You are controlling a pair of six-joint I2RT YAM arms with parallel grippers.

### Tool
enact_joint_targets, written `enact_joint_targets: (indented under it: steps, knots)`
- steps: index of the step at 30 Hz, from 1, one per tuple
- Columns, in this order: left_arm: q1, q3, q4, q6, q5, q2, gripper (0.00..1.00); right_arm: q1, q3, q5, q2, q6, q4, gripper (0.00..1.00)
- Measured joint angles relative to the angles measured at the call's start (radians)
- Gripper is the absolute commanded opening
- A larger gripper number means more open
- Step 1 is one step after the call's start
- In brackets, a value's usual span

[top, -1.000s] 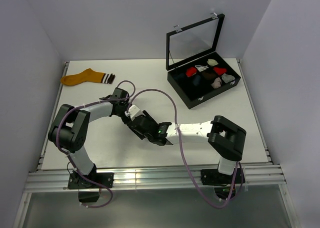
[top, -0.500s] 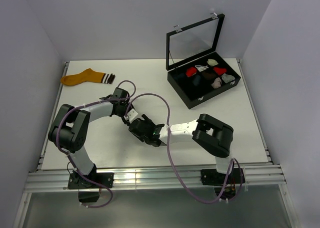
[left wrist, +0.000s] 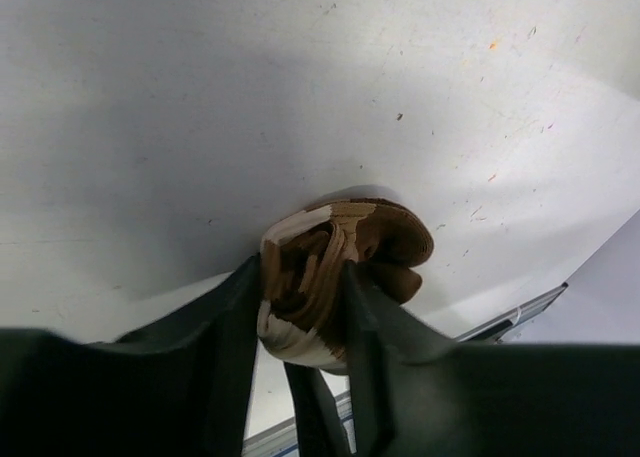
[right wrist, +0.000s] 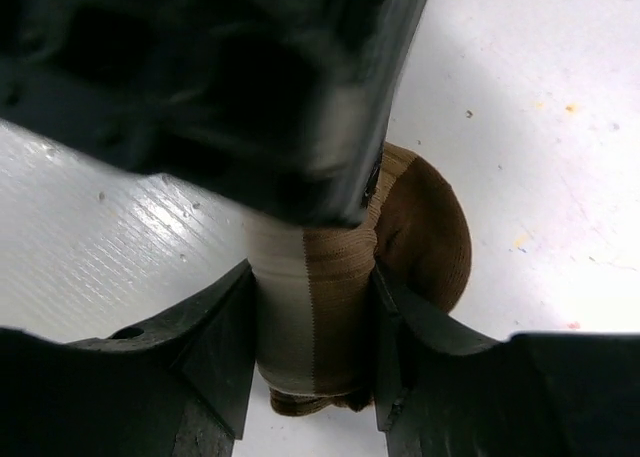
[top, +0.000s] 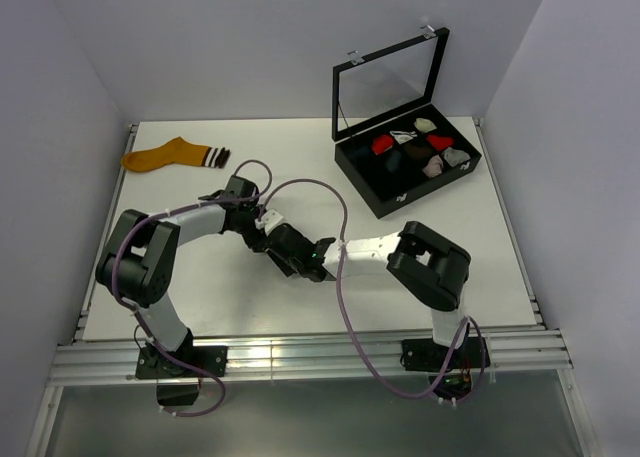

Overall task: Roll the socks
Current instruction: Roll the sock at the center of the board.

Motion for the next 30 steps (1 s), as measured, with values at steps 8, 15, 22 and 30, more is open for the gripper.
enact_joint_targets:
  steps: [8,15,22,30]
  knots:
    - [0.016,-0.023,0.008,-0.001,-0.088,-0.083,0.58,-0.113,-0.068,-0.272,-0.047,0.071,0.079,0.00]
    - [0.114,-0.023,0.006,0.002,-0.182,-0.245,0.58,-0.183,-0.132,-0.422,-0.117,0.135,0.061,0.00]
    - [0.154,-0.023,-0.034,0.048,-0.299,-0.420,0.59,-0.206,-0.130,-0.393,-0.212,0.156,-0.122,0.00]
    - [0.205,-0.043,-0.059,0.138,-0.446,-0.677,0.57,-0.335,0.004,-0.255,-0.307,0.164,-0.286,0.00]
